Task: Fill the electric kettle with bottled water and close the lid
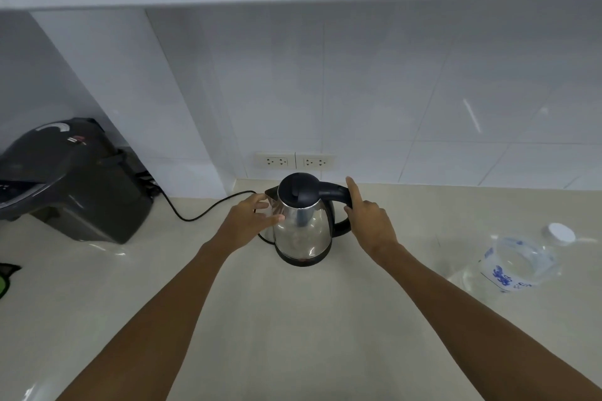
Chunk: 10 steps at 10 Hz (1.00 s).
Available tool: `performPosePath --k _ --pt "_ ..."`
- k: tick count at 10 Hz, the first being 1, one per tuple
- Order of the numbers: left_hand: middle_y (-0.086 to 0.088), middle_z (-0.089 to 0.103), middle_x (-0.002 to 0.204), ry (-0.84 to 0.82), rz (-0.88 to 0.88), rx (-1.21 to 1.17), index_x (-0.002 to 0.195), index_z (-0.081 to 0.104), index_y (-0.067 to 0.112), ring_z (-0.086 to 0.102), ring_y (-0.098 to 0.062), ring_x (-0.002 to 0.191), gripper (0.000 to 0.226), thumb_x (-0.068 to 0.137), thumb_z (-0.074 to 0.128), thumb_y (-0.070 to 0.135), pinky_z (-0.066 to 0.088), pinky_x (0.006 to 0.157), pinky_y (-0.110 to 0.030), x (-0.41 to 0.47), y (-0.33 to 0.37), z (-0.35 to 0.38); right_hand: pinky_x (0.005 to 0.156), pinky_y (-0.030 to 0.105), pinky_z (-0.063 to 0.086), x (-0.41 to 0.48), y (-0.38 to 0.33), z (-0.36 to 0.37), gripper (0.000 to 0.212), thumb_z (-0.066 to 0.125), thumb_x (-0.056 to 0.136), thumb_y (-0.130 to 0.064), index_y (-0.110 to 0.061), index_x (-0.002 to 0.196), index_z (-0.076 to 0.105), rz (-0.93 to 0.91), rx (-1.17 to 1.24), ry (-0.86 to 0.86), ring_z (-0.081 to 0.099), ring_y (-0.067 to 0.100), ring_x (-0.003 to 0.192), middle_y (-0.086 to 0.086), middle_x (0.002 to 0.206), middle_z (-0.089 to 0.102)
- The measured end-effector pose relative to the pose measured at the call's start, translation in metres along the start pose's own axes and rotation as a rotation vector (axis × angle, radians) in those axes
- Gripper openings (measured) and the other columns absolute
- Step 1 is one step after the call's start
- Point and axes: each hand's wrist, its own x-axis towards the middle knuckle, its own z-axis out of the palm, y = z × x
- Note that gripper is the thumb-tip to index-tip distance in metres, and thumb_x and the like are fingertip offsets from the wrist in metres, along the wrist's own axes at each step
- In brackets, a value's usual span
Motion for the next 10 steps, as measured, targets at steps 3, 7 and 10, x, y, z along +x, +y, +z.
performPosePath --k 3,7,10 --pt "-0.008 0.063 0.136 -0.022 0.058 0.012 0.161 0.033 0.020 0.072 -0.022 0.110 0.103 0.079 0.093 0.031 0.057 0.101 -0.038 -0.008 0.012 0.006 0.068 0.045 0.058 -0.019 -0.002 0.010 0.064 0.047 0.104 -0.021 -0.022 0.158 0.012 -0.021 0.052 0.097 0.067 0.035 0.079 0.013 0.112 0.064" --pt "-0.006 0.063 0.131 -0.018 0.067 0.071 0.157 0.037 0.017 0.071 -0.024 0.108 0.092 0.083 0.091 0.024 0.056 0.102 -0.041 -0.008 0.017 0.006 0.069 0.041 0.053 -0.017 -0.005 0.008 0.067 0.051 0.102 -0.019 -0.021 0.157 0.014 -0.008 0.053 0.098 0.065 0.033 0.082 0.013 0.109 0.063" --pt "-0.011 0.041 0.163 0.058 0.101 0.567 0.166 0.022 0.021 0.043 -0.034 0.148 0.093 0.095 0.049 0.075 0.041 0.114 -0.053 -0.043 0.054 -0.013 0.083 0.044 0.050 -0.021 -0.020 -0.051 0.050 0.053 0.094 -0.021 -0.014 0.141 0.036 0.045 0.024 -0.162 0.058 0.039 0.106 0.017 0.113 0.059"
